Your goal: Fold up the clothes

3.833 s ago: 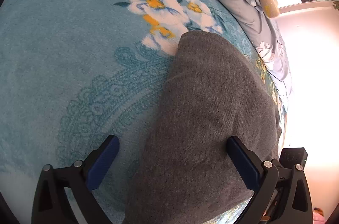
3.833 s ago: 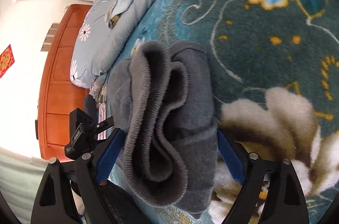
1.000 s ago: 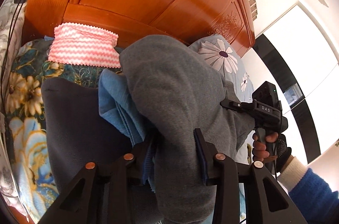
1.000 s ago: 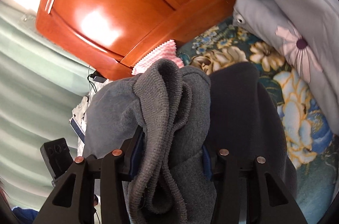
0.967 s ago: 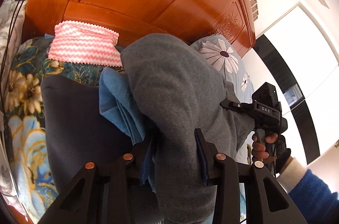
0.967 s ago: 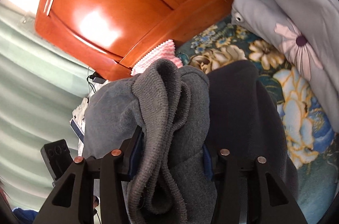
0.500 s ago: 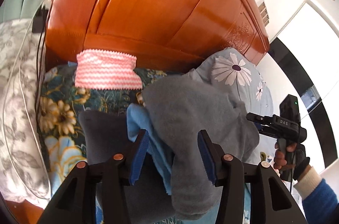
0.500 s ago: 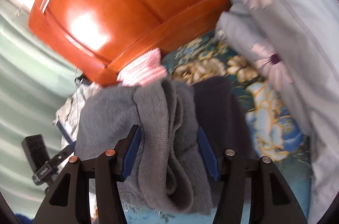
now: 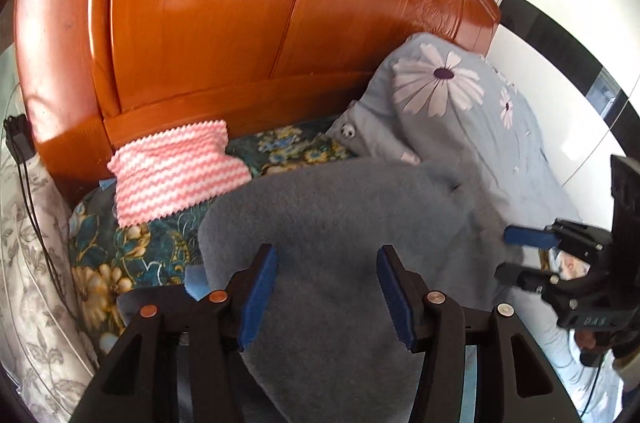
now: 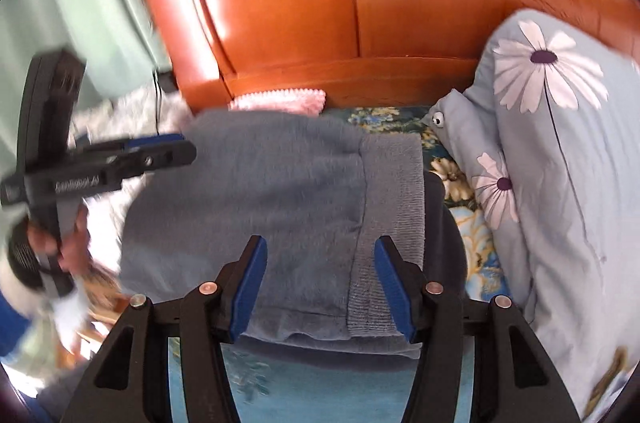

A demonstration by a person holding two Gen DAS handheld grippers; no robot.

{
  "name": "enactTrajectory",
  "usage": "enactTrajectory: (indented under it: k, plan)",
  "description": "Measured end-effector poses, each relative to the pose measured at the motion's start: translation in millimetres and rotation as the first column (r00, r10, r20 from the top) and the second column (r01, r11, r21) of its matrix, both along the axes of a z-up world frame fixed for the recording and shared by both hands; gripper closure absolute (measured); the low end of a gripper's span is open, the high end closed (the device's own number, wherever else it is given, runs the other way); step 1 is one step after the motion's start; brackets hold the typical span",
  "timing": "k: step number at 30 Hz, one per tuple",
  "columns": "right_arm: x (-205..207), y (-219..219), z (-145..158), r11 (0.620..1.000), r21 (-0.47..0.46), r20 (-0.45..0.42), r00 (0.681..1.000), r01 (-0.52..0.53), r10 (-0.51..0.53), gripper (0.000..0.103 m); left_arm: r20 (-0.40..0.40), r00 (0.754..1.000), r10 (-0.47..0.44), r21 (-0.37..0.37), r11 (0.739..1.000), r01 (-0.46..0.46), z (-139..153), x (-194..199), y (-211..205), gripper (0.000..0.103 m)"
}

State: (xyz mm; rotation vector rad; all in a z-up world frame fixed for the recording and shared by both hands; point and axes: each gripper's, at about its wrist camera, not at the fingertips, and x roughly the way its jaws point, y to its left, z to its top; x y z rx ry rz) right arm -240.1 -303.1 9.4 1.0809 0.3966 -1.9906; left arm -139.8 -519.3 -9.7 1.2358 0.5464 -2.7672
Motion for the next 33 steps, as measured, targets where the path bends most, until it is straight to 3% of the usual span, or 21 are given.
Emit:
enactTrajectory:
  k: [5,11,18,23,28,33]
  plan:
    - [-11.4,7.8,-17.8,0.997,-0.021,0.027,0.997,0.072,-0.071,0.046,-0.007,1.0,-0.012,0.014,1.0,0.012,-14.8,1.9,-3.3,0.046]
    - [-13.0,3.2,-37.8,0.996,-0.008,0.04,0.996,0.084,-0.083,0.045,0.011,1.0,-0.007,0.034,0.999,0.007,-27.3,1.4,-6.3,0.046]
    - [-3.7,9.9,-23.0,0.99,-0.017,-0.007,0.99,0.139,-0.139,0.045,-0.049,0.995,0.084,0.004,0.996,-0.084,4.0,34.1,4.7,0.045]
    - [30.9,36.3,-13.1,0.974,-0.087,-0.003,0.978,0.208,-0.209,0.045,-0.069,0.988,0.136,0.045,0.99,-0.133,9.8,78.0,34.7,0.034]
    - [79.0,53.5,-35.5,0.959,-0.093,0.065,0.963,0.269,-0.263,0.045,0.034,0.982,0.187,0.145,0.971,-0.19,-19.2,110.5,70.6,0.023]
    - [121.9,73.8,-74.3,0.935,-0.093,0.232,0.921,0.341,-0.313,0.045,0.121,0.967,0.224,0.231,0.941,-0.247,-44.0,139.8,97.8,0.019]
